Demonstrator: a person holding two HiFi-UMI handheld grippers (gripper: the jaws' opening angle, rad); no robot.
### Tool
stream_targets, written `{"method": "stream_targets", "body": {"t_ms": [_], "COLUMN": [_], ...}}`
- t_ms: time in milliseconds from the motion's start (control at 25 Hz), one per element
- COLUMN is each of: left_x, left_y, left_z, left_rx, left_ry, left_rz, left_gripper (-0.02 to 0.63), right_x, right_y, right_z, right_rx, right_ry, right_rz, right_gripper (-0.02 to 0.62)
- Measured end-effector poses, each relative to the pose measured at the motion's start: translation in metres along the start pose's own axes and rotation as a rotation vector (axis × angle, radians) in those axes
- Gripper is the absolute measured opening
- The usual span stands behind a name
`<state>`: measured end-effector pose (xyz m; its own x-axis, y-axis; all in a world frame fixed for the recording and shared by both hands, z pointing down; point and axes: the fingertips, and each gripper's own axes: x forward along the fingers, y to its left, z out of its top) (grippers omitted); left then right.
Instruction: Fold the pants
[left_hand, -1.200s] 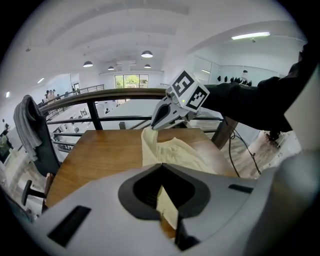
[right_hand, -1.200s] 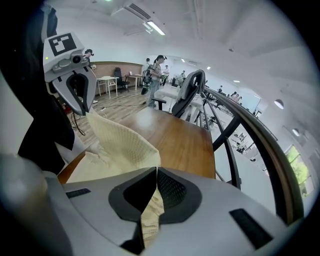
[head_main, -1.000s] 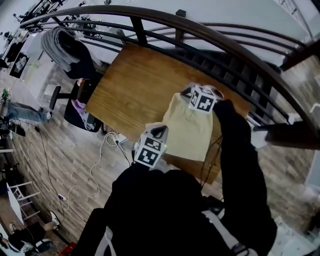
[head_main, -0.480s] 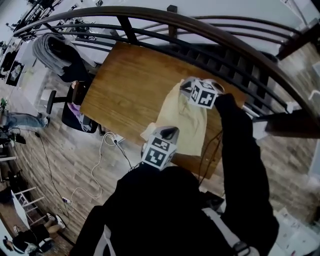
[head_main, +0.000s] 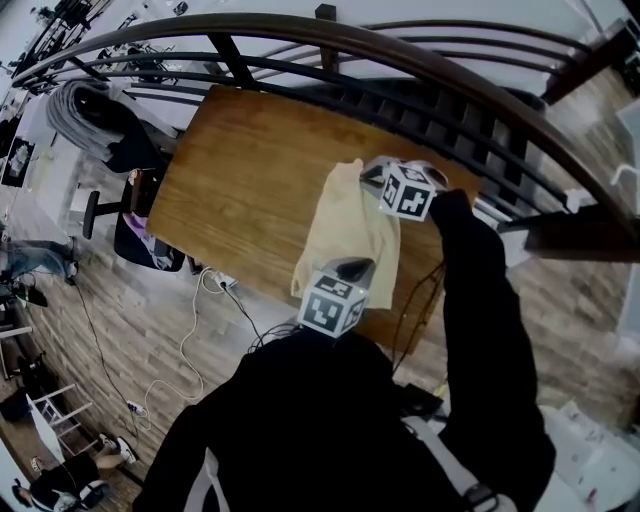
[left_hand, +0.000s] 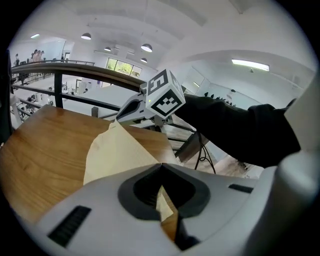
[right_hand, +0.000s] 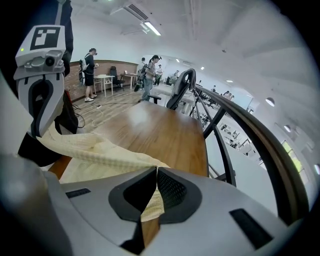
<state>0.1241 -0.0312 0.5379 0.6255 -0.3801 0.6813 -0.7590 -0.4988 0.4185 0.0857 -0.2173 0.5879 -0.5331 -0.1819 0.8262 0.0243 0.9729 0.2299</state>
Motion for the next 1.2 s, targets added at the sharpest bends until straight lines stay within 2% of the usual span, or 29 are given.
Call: {"method": "stream_targets", "body": {"t_ms": [320,560,600,640,680,720,840,1000,1200], "left_x": [0.034,0.062,0.067,0.07,0.073,0.075,0.075,0.073,0.068], "left_y": [-0.019,-0.029,-0.035,-0.041,-0.047,-0.052,-0.062,-0.073,-0.06], "left_z": [-0.007,-0.029,-0.033,-0.037,-0.041,-0.044,-0.049,-0.05,-0.05], "left_rx": [-0.033,-0.003,0.007,0.013,0.016,0.016,0.027,0.055,0.056], "left_ry": [0.017,0.077,0.088,0.1,0.109,0.115,0.119,0.115,0.107], "left_rz": [-0.032,-0.077,-0.101,-0.127,-0.15,-0.169,-0.203,-0.243,-0.22], "left_gripper": [0.005,0.006,0.019,0.069,0.107,0.117,0.135,0.153,0.153], "right_x": [0.004,0.014,0.015,0.015,0.014,0.014,0.011,0.008,0.006], "right_y": [0.011,0.024,0.028,0.032,0.035,0.038,0.044,0.042,0.046], "right_z": [-0.03,-0.06,-0.066,-0.072,-0.077,-0.08,-0.086,-0.094,-0.094], "right_rx": [0.031,0.076,0.094,0.108,0.121,0.133,0.161,0.196,0.252], "right_ry": [0.012,0.064,0.074,0.083,0.09,0.094,0.092,0.097,0.091], "right_rz": [0.015,0.025,0.034,0.041,0.047,0.053,0.062,0.024,-0.005], "right_gripper": [0.009,0.009,0.011,0.016,0.044,0.084,0.1,0.1,0.1]}}
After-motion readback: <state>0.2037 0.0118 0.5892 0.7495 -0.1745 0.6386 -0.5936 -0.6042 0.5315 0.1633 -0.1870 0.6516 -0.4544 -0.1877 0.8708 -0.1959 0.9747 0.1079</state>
